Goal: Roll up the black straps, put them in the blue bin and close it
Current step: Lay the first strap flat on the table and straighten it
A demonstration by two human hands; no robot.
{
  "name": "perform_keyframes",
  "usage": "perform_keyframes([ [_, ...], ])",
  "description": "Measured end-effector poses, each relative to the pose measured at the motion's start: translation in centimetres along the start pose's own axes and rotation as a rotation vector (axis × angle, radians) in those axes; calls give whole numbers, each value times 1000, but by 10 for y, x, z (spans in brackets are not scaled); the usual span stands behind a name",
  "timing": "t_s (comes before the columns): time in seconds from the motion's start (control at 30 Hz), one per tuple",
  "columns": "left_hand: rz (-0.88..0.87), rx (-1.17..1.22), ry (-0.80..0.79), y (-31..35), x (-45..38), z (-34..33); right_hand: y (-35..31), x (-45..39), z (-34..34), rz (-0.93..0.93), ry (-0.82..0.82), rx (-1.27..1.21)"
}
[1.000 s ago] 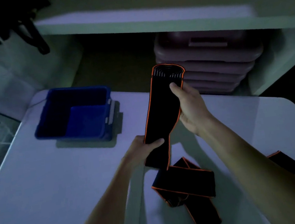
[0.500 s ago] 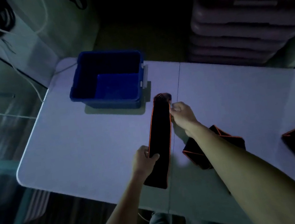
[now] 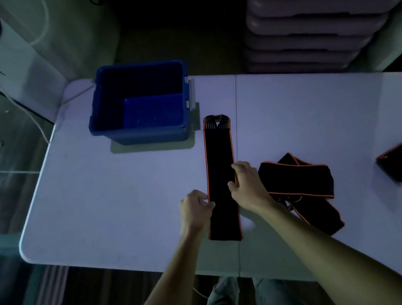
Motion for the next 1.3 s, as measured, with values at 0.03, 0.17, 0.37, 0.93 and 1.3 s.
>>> perform_keyframes([
  [0.03,-4,1,-4,1,0,0,0,2,1,2,-13,-13],
  [0.17,12,27,23,4,3,5,4,9,13,51,43,-103],
  [0.37,-153,-17,95,28,7,8,38,28,70,164,391,-55],
  [0.93,-487,-421,-315,135,42,-92,174,53,141,-212,81,24],
  [1.3,-199,131,30,151,29,-77,167,19,166,7,316,4],
])
Point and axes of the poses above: each hand's wrist, its own x-axis away from the middle knuckle, its own z-axis out of the back of the hand, y = z × x, the point moved 4 cm from there along -x, towards the middle knuckle, and after that the axes turned 11 degrees about y, right-handed, at the moved point
